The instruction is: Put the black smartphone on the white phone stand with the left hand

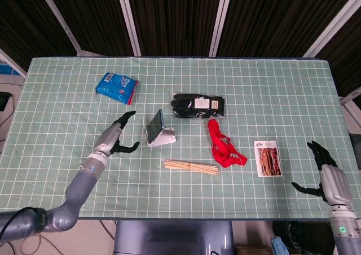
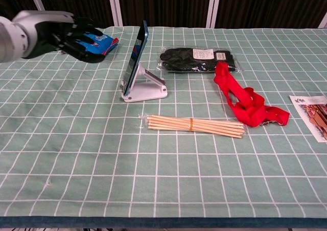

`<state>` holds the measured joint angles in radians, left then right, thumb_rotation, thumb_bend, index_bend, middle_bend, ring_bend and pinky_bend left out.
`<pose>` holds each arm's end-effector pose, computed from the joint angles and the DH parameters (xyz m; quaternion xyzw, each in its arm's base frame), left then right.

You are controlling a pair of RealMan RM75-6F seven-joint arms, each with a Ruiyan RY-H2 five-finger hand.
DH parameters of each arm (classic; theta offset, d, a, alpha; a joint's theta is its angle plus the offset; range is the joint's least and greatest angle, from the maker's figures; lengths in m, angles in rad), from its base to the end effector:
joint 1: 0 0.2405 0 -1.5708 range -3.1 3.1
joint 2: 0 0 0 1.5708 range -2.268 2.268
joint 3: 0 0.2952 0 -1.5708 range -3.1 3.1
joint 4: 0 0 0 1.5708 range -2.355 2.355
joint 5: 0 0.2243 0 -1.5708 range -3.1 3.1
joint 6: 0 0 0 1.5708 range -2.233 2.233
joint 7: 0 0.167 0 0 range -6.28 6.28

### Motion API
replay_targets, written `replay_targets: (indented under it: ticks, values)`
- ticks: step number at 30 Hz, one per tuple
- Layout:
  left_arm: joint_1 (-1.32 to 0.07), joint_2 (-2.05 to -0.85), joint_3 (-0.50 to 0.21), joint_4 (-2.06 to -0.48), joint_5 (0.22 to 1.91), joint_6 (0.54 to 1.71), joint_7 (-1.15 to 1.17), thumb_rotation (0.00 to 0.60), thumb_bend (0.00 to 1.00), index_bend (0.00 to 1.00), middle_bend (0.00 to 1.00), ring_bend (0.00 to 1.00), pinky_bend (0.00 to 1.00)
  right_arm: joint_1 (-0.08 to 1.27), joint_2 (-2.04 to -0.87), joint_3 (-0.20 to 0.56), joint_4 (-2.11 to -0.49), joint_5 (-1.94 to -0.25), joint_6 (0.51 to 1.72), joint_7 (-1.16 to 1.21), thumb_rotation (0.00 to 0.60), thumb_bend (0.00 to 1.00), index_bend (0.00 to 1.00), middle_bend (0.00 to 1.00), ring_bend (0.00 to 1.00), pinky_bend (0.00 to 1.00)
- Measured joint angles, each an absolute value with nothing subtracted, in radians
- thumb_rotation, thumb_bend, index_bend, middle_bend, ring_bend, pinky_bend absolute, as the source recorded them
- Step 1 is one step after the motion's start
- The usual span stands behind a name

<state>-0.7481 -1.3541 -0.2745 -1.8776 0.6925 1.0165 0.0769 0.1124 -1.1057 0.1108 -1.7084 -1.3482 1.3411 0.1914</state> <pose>-0.1444 0.3753 0.0193 -0.5545 -0.6320 -0.4327 0.3253 -0.3503 -0.2276 0.1532 0.5093 -0.5159 0.4293 0.5386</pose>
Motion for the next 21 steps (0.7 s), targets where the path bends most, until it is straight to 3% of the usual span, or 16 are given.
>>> replay_targets:
  ticks: [6, 13, 21]
  values:
    - [-0.621, -1.248, -0.134, -1.934, 0.938, 1.148, 0.128, 0.6, 0.15, 0.0, 0.0, 0.0, 0.0, 0.112, -1.108, 0.11, -1.707, -1.351, 1.345, 0.18, 0.6, 0.12, 0.0, 0.0, 0.0, 0.15]
    - [-0.467, -1.197, 0.021, -1.869, 1.205, 1.346, 0.238, 0.6, 0.1, 0.0, 0.0, 0.0, 0.0, 0.111, -1.114, 0.107, -1.7, -1.36, 1.357, 0.149, 0.6, 0.12, 0.0, 0.0, 0.0, 0.15]
    - [-0.315, -1.215, 0.106, -1.692, 1.344, 1.511, 0.309, 0.6, 0.1, 0.0, 0.0, 0.0, 0.0, 0.109, -1.118, 0.104, -1.697, -1.367, 1.365, 0.136, 0.6, 0.12, 0.0, 0.0, 0.0, 0.15]
